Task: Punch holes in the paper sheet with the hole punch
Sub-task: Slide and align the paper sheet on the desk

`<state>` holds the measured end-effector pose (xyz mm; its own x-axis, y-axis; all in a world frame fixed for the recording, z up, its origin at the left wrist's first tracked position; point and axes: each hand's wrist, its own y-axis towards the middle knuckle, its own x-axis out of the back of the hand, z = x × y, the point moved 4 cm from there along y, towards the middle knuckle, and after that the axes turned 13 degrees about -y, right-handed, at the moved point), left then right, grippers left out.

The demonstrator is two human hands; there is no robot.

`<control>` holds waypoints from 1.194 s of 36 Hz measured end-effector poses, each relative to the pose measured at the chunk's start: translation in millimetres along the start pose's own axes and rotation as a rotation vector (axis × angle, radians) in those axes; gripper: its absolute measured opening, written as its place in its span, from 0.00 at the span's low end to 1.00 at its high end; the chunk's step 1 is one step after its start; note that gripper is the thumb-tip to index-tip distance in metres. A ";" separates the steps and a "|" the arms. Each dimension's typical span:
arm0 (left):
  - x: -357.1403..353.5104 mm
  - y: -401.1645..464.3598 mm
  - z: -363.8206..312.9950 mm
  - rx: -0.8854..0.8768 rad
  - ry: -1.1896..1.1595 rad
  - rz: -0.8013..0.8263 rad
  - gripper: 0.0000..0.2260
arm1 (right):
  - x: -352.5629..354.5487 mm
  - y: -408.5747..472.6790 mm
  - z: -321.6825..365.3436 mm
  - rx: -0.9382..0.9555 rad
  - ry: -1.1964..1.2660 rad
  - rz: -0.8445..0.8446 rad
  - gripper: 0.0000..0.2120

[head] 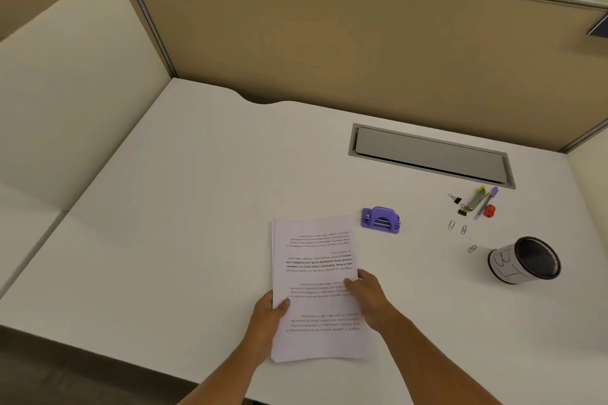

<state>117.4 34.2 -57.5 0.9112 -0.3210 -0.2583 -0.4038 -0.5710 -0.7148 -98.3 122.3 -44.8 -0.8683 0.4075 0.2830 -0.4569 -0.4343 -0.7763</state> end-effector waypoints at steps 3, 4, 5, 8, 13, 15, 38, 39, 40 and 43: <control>-1.5 -1.1 -2.7 -0.010 -0.007 -0.001 0.10 | 1.4 -3.8 -0.5 -0.014 -0.021 0.021 0.09; -1.3 -1.0 -2.7 -0.014 -0.004 -0.008 0.10 | 1.0 -5.9 -0.4 -0.013 -0.045 0.036 0.09; -1.2 -0.6 -2.8 -0.017 0.002 -0.016 0.10 | 1.2 -8.7 0.4 -0.013 -0.075 0.050 0.09; -1.1 1.0 -2.2 -0.026 0.042 -0.036 0.11 | 1.9 -12.1 2.2 -0.006 -0.134 0.042 0.12; 0.0 0.3 -5.5 -0.037 0.094 -0.038 0.10 | 1.6 -13.2 0.7 -0.023 -0.117 0.033 0.13; 3.5 -1.0 -7.1 -0.033 0.121 -0.038 0.08 | 1.3 -13.8 -0.4 -0.033 -0.088 0.039 0.12; 17.4 -42.2 51.8 0.012 -0.529 -0.276 0.17 | -71.1 -58.4 -36.1 -0.223 0.538 -0.027 0.13; 18.4 -42.1 53.5 0.009 -0.483 -0.310 0.18 | -73.0 -61.0 -36.5 -0.228 0.550 -0.016 0.13; 21.2 -41.1 55.3 0.012 -0.443 -0.336 0.18 | -73.9 -63.2 -38.1 -0.229 0.566 -0.002 0.12; 34.2 -37.7 55.1 0.031 -0.327 -0.381 0.18 | -68.3 -66.7 -41.7 -0.230 0.602 0.043 0.08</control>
<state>168.3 86.4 -75.2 0.9734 0.1623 -0.1615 -0.0390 -0.5772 -0.8157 -0.4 156.9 -35.8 -0.5936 0.8022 -0.0647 -0.3132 -0.3043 -0.8996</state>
